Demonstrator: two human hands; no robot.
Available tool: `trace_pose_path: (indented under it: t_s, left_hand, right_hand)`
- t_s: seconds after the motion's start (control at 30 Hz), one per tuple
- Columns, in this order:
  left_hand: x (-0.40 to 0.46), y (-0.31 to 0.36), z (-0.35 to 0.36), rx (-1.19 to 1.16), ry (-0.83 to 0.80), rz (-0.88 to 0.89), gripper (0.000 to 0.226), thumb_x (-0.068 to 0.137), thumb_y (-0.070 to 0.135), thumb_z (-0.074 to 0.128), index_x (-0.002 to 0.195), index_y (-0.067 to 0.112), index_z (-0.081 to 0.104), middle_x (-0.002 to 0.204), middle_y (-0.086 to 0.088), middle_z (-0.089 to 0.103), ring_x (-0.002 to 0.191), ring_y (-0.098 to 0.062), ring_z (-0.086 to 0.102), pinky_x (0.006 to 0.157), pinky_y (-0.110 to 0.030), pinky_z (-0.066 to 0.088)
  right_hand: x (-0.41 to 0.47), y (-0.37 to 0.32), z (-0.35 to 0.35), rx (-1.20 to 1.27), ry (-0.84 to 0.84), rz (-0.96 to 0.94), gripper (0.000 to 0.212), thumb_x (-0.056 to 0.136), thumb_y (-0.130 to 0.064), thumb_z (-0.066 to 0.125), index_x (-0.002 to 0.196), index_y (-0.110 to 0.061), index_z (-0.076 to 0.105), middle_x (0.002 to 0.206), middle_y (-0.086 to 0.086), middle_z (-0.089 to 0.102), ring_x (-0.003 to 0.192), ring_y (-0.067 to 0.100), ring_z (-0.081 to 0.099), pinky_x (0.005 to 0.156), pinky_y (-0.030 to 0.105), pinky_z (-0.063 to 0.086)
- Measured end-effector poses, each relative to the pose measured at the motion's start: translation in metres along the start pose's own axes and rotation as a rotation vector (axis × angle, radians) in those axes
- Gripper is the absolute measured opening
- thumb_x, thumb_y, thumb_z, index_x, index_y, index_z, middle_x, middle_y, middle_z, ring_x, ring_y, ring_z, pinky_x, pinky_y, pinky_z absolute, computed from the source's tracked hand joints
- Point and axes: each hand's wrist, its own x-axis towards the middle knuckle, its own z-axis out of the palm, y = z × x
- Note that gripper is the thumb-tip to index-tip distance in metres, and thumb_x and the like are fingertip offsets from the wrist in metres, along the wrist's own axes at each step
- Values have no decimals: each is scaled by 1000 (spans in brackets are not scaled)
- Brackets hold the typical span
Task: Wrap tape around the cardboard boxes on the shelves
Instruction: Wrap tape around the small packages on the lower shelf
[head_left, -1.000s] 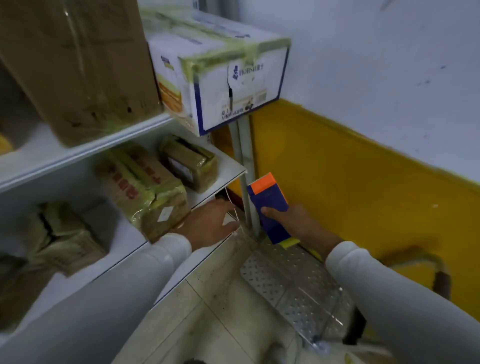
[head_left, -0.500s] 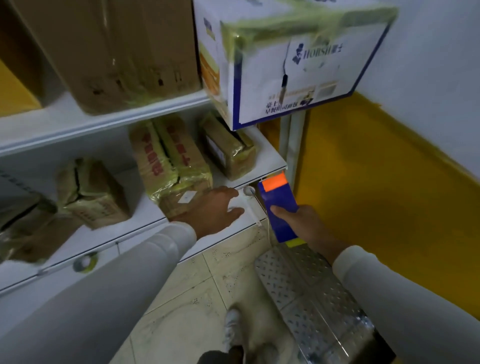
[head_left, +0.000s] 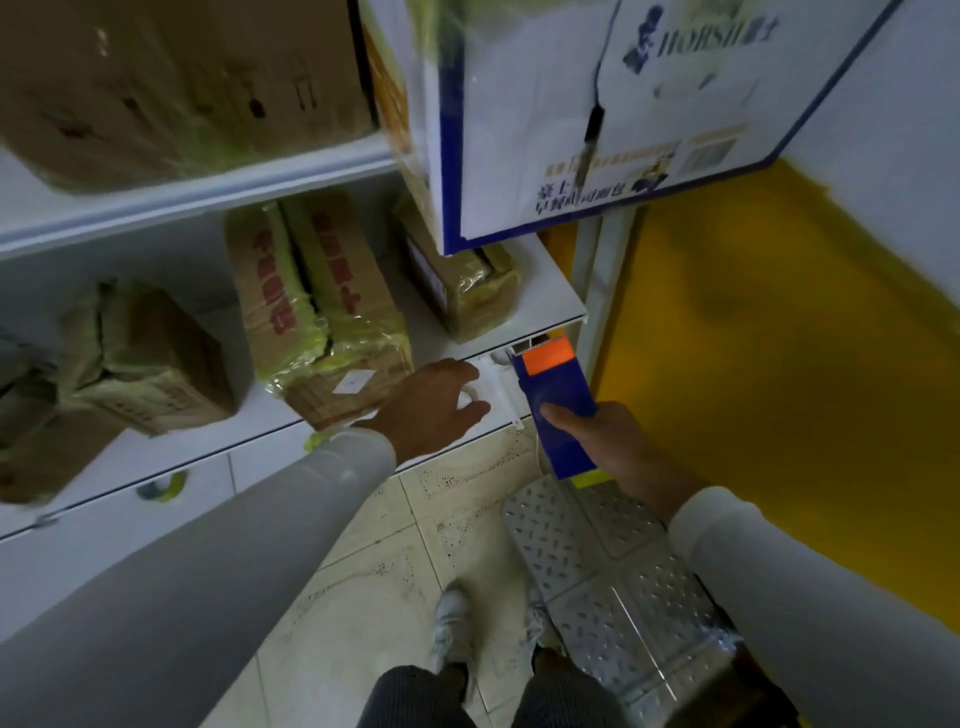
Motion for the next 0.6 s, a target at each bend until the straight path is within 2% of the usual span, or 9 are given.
trace_pose_path:
  t_s: [0.13,0.23,0.33,0.37,0.43,0.5,0.6]
  left_hand:
    - [20,6,13,-8,0,-81,51,94,39,55,137,14,47,139,-5,51,120,-24,53,97,-31,40]
    - [36,13,30,-92,45,-182,48,94,38,54,135,14,47,137,-5,52,99,-28,62,79,-30,46]
    - [55,20,45,-78,99,-220,46,95,37,53,135,14,47,136,-4,53,82,-21,58,72,-26,44]
    - [62,22,48,-72,111,-225,46,95,37,53,135,14,47,135,-4,53,82,-20,57,72,-26,44]
    - [76,24,54,-67,141,-236,46,94,39,54,133,16,49,135,-3,54,96,-22,61,75,-29,48]
    - [89,24,60,-44,203,-238,45,94,40,54,132,17,51,133,-3,56,111,-23,58,88,-34,49]
    - [108,20,66,-19,354,-222,44,94,42,53,131,18,50,127,-5,60,110,-28,59,93,-39,49]
  right_hand:
    - [17,-2,-18,2,-62,-42,17,83,-31,75,82,-18,64,83,4,69,73,15,66,63,26,52]
    - [36,-2,-33,-43,-103,-68,18,84,-33,74,83,-20,63,81,-2,68,74,13,66,63,24,51]
    - [56,-1,-44,-55,-136,-101,28,83,-35,74,98,-14,63,85,0,68,76,14,67,63,24,52]
    - [63,-1,-47,-58,-140,-107,29,83,-35,74,99,-13,63,86,0,69,77,14,67,63,24,52]
    - [75,0,-53,-62,-146,-123,25,83,-36,74,95,-16,63,87,1,69,77,14,67,64,24,52]
    - [87,1,-59,-60,-154,-144,26,83,-36,73,97,-16,63,91,4,71,81,17,69,68,27,55]
    - [101,3,-68,-36,-176,-172,35,84,-33,73,109,-10,63,97,7,72,86,21,70,67,28,55]
